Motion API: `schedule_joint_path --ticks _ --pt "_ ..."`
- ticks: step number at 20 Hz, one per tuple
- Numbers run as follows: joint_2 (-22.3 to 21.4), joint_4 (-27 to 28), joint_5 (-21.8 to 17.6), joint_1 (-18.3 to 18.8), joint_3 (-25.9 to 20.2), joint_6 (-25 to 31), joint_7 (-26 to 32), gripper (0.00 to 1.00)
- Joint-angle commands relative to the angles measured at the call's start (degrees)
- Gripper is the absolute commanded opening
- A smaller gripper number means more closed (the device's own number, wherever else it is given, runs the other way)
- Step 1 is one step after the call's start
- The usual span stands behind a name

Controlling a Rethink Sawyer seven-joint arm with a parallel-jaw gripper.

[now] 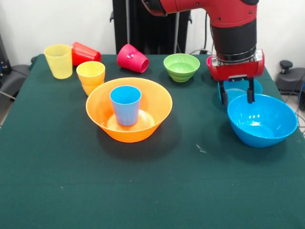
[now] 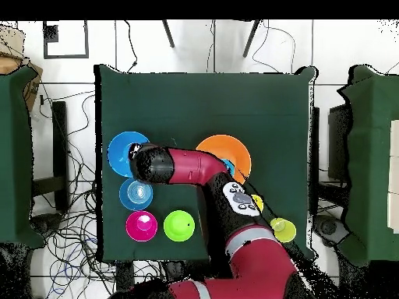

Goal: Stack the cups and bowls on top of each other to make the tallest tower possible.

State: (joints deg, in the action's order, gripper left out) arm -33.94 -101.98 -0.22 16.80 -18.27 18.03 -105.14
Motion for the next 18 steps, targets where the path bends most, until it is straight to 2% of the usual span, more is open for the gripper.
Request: schedule_joint_path --ticks 1,7,18 --pt "2.35 0.66 -0.03 -1.39 1.45 0.0 -7.44 1.0" --pt "5.01 3.02 -0.47 -2.35 2.79 -1.03 -7.11 1.0" --pt "6.41 4.76 -0.32 -4.3 5.11 -0.91 -7.04 1.0"
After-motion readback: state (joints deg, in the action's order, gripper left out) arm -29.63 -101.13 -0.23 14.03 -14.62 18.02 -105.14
